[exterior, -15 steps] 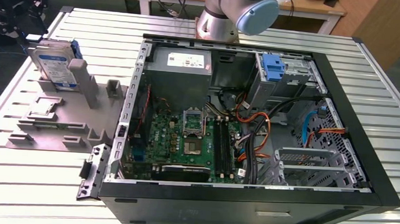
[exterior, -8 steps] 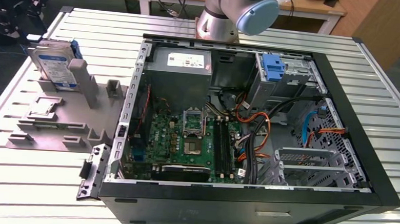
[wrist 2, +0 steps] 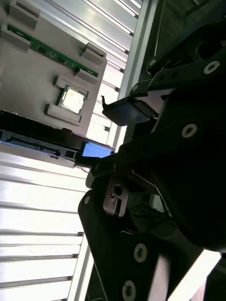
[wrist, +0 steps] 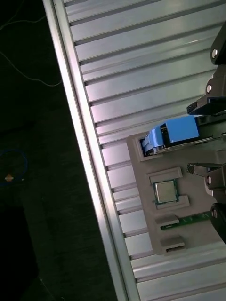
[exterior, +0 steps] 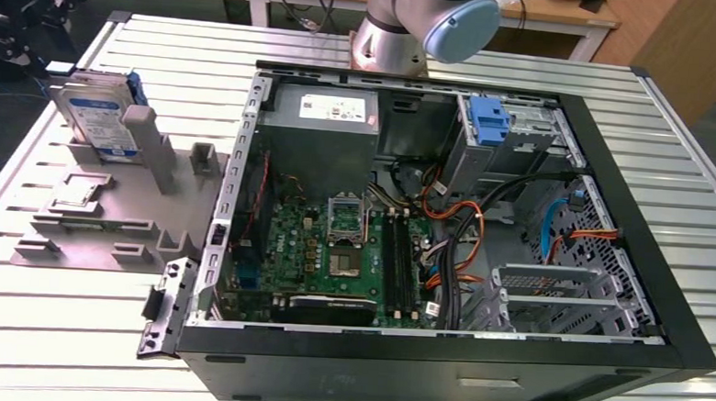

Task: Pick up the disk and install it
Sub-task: 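Pick up the disk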

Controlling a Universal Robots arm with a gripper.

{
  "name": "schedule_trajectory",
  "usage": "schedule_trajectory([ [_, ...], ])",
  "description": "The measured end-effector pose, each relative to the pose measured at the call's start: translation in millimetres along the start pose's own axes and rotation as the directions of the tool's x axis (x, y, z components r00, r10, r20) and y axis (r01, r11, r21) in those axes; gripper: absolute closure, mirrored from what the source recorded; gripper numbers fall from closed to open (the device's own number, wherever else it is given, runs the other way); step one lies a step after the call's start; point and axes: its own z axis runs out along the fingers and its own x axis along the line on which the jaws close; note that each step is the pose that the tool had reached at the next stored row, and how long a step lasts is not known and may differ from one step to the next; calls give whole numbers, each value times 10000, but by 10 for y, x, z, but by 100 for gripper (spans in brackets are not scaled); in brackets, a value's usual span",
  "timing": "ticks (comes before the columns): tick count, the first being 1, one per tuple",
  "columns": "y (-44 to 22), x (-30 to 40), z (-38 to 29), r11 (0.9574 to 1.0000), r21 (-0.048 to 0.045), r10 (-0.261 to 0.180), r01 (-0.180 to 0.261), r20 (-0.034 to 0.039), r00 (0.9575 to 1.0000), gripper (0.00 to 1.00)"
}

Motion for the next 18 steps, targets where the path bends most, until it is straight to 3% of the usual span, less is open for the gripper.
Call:
schedule_trajectory([
  [4, -2, 1, 18, 9975, -48, -698, 698, -25, 9976, 47],
  [7, -2, 2, 36, 9923, -82, -1239, 1239, -41, 9923, 47],
  [10, 10, -44, 44, 9899, -83, -1414, 1414, -47, 9899, 47],
  [15, 35, -123, 60, 9884, 122, -1510, 1511, -85, 9885, 47],
  [18, 35, -125, 75, 9859, 164, -1662, 1664, -123, 9860, 47],
])
